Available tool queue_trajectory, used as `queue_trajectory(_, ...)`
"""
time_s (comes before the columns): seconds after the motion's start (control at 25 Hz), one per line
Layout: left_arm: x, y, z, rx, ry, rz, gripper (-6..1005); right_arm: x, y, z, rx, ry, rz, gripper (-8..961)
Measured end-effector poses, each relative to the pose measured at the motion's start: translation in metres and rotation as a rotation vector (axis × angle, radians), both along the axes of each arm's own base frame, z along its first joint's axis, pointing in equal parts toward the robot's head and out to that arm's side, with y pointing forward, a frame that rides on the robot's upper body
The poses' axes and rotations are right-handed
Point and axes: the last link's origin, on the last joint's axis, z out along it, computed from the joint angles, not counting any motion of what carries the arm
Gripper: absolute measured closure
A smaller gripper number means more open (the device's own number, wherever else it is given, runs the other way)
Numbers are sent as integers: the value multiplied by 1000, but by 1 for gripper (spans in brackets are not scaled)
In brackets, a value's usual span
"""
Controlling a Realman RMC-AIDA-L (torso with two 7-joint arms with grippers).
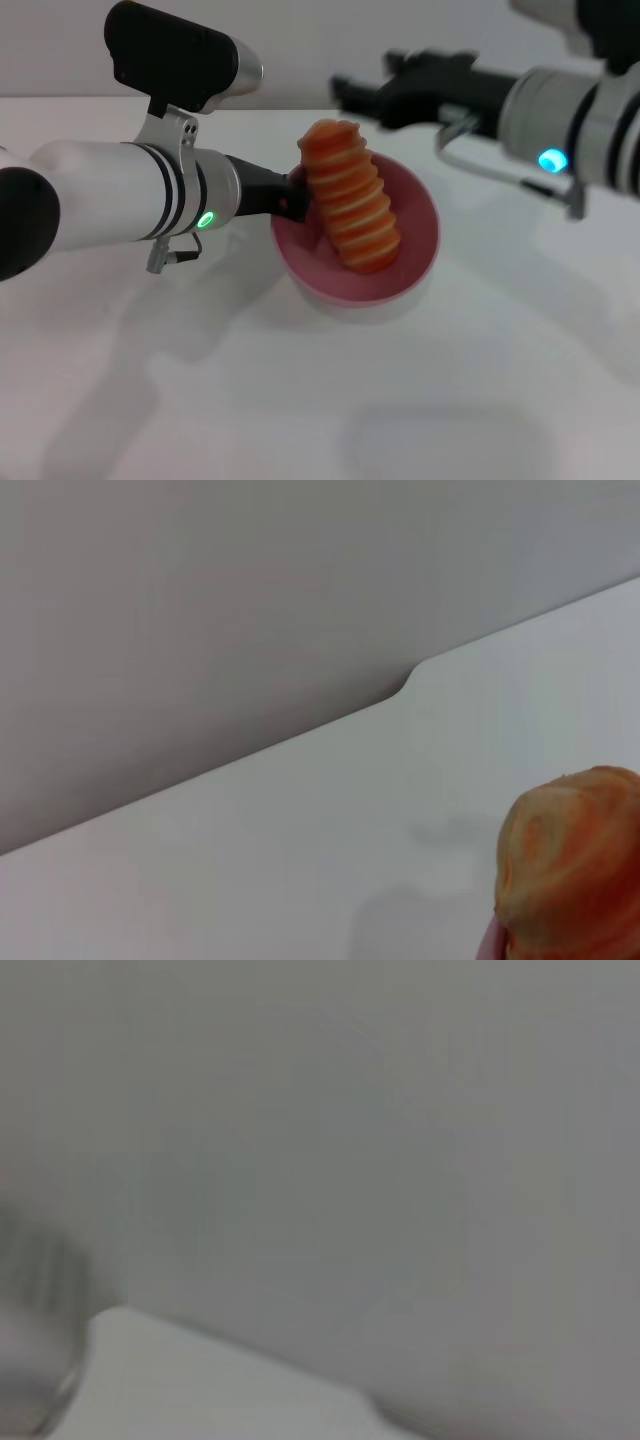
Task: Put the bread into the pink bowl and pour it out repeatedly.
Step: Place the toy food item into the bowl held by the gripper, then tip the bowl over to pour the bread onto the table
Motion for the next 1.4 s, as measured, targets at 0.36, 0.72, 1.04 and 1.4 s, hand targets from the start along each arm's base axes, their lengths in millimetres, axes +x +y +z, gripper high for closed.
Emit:
queue_trajectory(0.36, -3, -4, -4, -21, 40, -38, 950, 48, 3, 67, 359, -228, -32, 311)
queue_trajectory(0.72, 6, 1, -1, -23, 189, -247, 950, 106, -16, 80, 356, -122, -250, 705)
queue_trajectory(1.04, 34, 0, -8, 16, 448, -535, 950, 126, -24, 79, 324, -89, -324, 929)
queue_trajectory(1.4, 56, -16, -26, 114, 586, -762, 950, 137, -27, 72, 293, -98, -356, 947)
